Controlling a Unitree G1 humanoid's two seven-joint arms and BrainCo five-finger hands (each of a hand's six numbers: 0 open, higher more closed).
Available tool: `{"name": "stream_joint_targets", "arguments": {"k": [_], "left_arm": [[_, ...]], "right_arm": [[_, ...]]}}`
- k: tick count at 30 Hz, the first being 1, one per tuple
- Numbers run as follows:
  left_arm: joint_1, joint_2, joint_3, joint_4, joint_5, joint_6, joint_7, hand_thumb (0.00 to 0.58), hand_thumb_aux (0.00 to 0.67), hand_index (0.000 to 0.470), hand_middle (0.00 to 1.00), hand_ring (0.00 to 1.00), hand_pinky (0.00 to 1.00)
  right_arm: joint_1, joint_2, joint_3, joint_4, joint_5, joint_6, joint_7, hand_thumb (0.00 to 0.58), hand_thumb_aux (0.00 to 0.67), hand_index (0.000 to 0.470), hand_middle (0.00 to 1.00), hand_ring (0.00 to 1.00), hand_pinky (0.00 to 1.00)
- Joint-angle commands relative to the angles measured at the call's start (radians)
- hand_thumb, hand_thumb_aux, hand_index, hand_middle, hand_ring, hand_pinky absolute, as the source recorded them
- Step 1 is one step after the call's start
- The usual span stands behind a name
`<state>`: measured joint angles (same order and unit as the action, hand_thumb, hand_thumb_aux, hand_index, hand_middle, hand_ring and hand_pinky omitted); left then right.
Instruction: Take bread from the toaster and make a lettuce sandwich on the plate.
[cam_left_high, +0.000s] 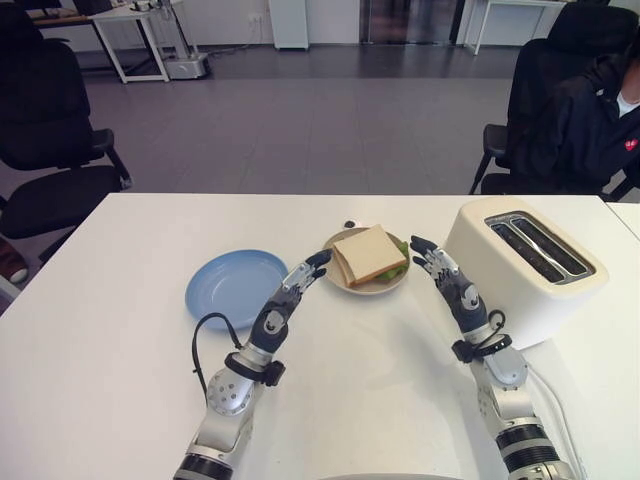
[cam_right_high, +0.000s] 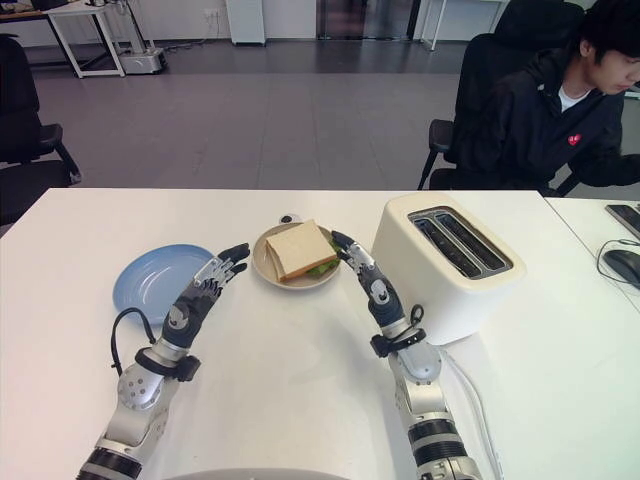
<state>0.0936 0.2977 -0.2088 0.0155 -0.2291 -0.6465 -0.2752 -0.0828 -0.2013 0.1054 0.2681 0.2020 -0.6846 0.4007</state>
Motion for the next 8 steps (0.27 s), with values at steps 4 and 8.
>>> {"name": "stream_joint_targets", "arguments": {"k": [4, 8], "left_arm": [[0.029, -0.025, 0.107, -0.011, 0.060, -0.014, 0.020, 0.000, 0.000, 0.000, 0.00, 0.00, 0.00], [0.023, -0.049, 0.122, -0.011, 0.061, -0.016, 0.012, 0.000, 0.000, 0.000, 0.00, 0.00, 0.00]], "right_arm": [[0.007, 0.015, 0.003, -0.010, 0.080, -0.020, 0.110, 0.000, 0.000, 0.000, 0.00, 0.00, 0.00], [0.010, 0.019, -0.001, -0.017, 0.128, -0.002, 0.172, 0.000, 0.000, 0.000, 0.00, 0.00, 0.00]]}}
